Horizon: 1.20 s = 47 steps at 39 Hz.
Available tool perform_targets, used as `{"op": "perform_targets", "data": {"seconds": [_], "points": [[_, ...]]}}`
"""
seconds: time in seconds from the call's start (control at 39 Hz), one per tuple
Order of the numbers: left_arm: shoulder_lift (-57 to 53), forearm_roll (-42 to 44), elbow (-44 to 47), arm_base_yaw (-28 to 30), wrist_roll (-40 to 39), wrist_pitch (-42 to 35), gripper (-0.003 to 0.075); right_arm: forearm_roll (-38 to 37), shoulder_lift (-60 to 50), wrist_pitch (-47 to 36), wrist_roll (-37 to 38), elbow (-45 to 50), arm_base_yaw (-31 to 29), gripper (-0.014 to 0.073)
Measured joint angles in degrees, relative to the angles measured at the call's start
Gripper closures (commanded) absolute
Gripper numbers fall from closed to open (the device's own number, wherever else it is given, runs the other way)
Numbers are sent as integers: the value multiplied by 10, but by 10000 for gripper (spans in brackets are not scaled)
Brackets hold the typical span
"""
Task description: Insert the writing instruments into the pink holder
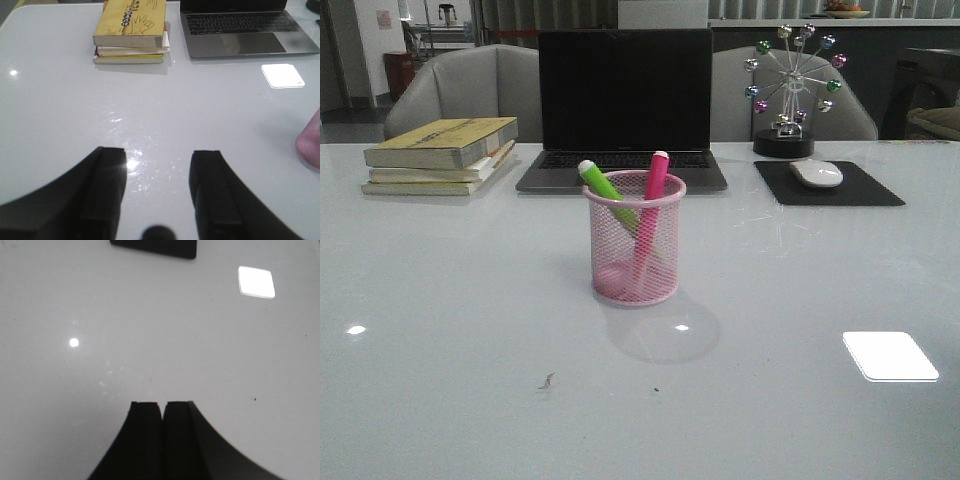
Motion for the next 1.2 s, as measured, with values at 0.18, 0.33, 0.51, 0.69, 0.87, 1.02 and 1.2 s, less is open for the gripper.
{"op": "perform_targets", "data": {"seconds": [0.18, 0.33, 0.51, 0.69, 0.87, 1.02, 1.2], "points": [[0, 0, 0, 0, 0, 0, 357, 1, -92, 6, 22, 0, 19, 572], [0, 0, 0, 0, 0, 0, 357, 17, -188, 16, 26, 0, 22, 572], [0, 0, 0, 0, 0, 0, 357, 20, -249, 51, 26, 0, 22, 572], [0, 0, 0, 0, 0, 0, 357, 37, -275, 73, 26, 9, 22, 572], [0, 0, 0, 0, 0, 0, 357, 84, -302, 13, -11, 61, 22, 572], [0, 0, 0, 0, 0, 0, 357, 95, -347, -75, -32, 138, 22, 572], [0, 0, 0, 0, 0, 0, 357, 95, -417, -127, -34, 210, 22, 572]]}}
